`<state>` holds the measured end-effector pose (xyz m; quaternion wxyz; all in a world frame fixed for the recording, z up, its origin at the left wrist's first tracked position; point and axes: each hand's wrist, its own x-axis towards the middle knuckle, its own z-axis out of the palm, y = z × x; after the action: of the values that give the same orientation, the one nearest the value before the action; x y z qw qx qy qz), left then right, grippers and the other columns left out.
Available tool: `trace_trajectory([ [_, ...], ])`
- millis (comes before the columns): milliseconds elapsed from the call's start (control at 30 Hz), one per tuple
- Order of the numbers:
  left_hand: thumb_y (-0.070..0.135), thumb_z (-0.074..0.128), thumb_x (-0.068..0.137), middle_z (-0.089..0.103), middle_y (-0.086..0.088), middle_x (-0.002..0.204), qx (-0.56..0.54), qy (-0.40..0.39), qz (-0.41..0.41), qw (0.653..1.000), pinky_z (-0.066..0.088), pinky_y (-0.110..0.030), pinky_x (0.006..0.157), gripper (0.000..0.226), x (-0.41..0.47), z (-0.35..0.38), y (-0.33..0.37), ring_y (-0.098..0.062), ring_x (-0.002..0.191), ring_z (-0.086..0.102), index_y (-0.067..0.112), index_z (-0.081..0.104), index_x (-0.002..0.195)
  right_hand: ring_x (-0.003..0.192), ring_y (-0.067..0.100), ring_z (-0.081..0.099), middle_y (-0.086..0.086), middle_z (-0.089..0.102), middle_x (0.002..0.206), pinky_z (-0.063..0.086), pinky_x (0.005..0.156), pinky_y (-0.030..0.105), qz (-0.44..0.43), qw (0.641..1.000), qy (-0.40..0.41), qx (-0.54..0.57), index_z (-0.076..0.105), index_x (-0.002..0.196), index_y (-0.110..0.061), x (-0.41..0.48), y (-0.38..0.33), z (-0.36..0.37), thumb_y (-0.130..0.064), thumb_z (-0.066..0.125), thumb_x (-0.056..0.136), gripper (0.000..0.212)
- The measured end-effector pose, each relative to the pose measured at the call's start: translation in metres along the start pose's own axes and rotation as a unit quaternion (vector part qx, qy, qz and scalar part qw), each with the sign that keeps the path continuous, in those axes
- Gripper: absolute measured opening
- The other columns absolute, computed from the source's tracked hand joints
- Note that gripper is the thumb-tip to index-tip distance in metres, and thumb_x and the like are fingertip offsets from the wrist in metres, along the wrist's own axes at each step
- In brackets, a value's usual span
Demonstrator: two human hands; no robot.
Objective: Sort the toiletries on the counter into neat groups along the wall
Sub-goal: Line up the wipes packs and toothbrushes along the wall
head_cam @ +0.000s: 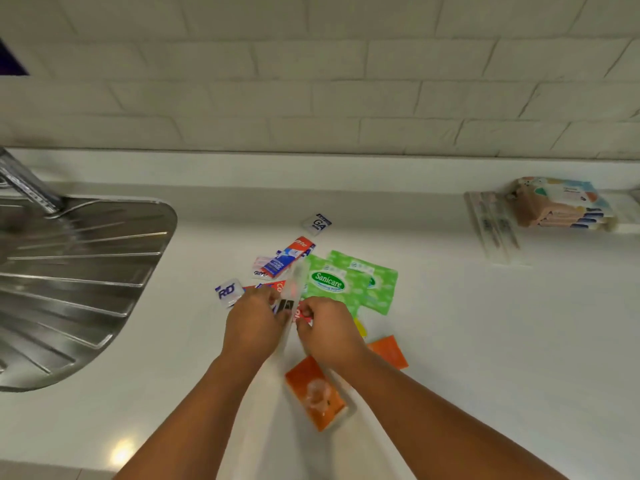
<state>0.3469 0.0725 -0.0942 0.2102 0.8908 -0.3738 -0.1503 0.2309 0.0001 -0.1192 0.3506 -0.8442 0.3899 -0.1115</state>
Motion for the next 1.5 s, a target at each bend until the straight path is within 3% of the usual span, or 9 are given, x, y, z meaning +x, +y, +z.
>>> trace_trajectory([
  [300,0.026,0.08,0.078,0.072,-0.005,0.1,-0.008,-0.054,0.014,0.998,0.048,-0.032,0.081,0.033,-0.005,0.011,-0.027,-0.025,0.095,0.065,0.016,0.068,0.107,0.078,0.032,0.056,0.013,0.062,0.081,0.031,0.063,0.028,0.058,0.998,-0.021,-0.029,0.048,0.076,-0.016,0.003,-0.021,0.01,-0.014,0.053,0.086,0.012],
  [467,0.024,0.076,0.083,0.072,-0.006,0.103,-0.014,-0.073,0.013,0.997,0.045,-0.026,0.078,0.031,0.0,0.01,-0.029,-0.025,0.096,0.066,0.016,0.068,0.112,0.074,0.027,0.053,0.007,0.056,0.077,0.041,0.065,0.032,0.076,0.997,-0.021,-0.019,0.049,0.077,-0.016,0.005,-0.025,0.01,-0.013,0.053,0.087,0.011],
  [600,0.02,0.072,0.085,0.069,-0.003,0.084,-0.034,-0.096,0.017,0.995,0.044,-0.026,0.069,0.011,0.004,0.004,-0.027,-0.022,0.08,0.062,0.014,0.072,0.094,0.083,0.031,0.062,0.012,0.067,0.087,0.053,0.077,0.037,0.086,0.996,-0.02,0.008,0.058,0.084,-0.013,0.005,-0.025,0.012,-0.016,0.057,0.087,0.004],
  [700,0.02,0.071,0.086,0.059,0.005,0.066,-0.071,-0.086,0.024,0.993,0.037,-0.023,0.056,0.009,0.004,-0.003,-0.022,-0.019,0.069,0.058,0.015,0.068,0.08,0.087,0.029,0.064,0.011,0.07,0.093,0.051,0.075,0.031,0.086,0.995,-0.003,0.053,0.066,0.101,-0.01,0.003,-0.022,0.008,-0.016,0.057,0.088,0.017],
  [800,0.025,0.073,0.087,0.063,0.009,0.067,-0.129,-0.085,0.031,0.988,0.036,-0.017,0.054,0.006,0.003,-0.007,-0.009,-0.008,0.065,0.058,0.019,0.074,0.087,0.07,0.016,0.058,0.001,0.066,0.08,0.04,0.06,0.017,0.089,0.987,0.021,0.133,0.069,0.105,-0.008,0.001,-0.019,-0.003,-0.016,0.058,0.091,0.019],
  [900,0.022,0.077,0.084,0.067,0.009,0.068,-0.203,-0.102,0.031,0.973,0.042,-0.019,0.058,0.004,0.003,-0.008,0.009,-0.007,0.067,0.061,0.019,0.076,0.088,0.058,0.012,0.053,-0.003,0.06,0.067,0.046,0.058,0.028,0.107,0.969,0.057,0.217,0.069,0.085,-0.011,0.003,-0.01,-0.019,-0.017,0.062,0.091,0.011],
  [1033,0.013,0.076,0.084,0.055,0.018,0.047,-0.246,-0.128,0.043,0.96,0.036,-0.01,0.05,0.006,0.0,-0.002,0.038,0.003,0.05,0.05,0.017,0.074,0.082,0.067,0.013,0.062,0.002,0.068,0.074,0.054,0.069,0.035,0.105,0.941,0.074,0.312,0.065,0.08,-0.023,0.001,0.009,-0.045,-0.013,0.067,0.089,0.013],
  [1267,0.009,0.075,0.085,0.072,0.009,0.066,-0.31,-0.176,0.041,0.933,0.051,-0.015,0.06,0.012,-0.01,0.027,0.1,-0.003,0.065,0.067,0.019,0.076,0.09,0.071,0.011,0.063,0.009,0.073,0.087,0.054,0.07,0.027,0.122,0.926,0.079,0.349,0.073,0.094,-0.011,-0.014,0.055,-0.106,-0.013,0.065,0.092,0.008],
  [1500,0.015,0.075,0.087,0.064,-0.001,0.066,-0.33,-0.198,0.023,0.923,0.049,-0.028,0.066,0.006,-0.011,0.071,0.151,-0.015,0.064,0.055,0.01,0.076,0.085,0.052,-0.002,0.054,-0.006,0.067,0.071,0.045,0.06,0.02,0.128,0.926,0.086,0.343,0.069,0.078,-0.023,-0.019,0.105,-0.156,-0.015,0.063,0.094,0.02],
])
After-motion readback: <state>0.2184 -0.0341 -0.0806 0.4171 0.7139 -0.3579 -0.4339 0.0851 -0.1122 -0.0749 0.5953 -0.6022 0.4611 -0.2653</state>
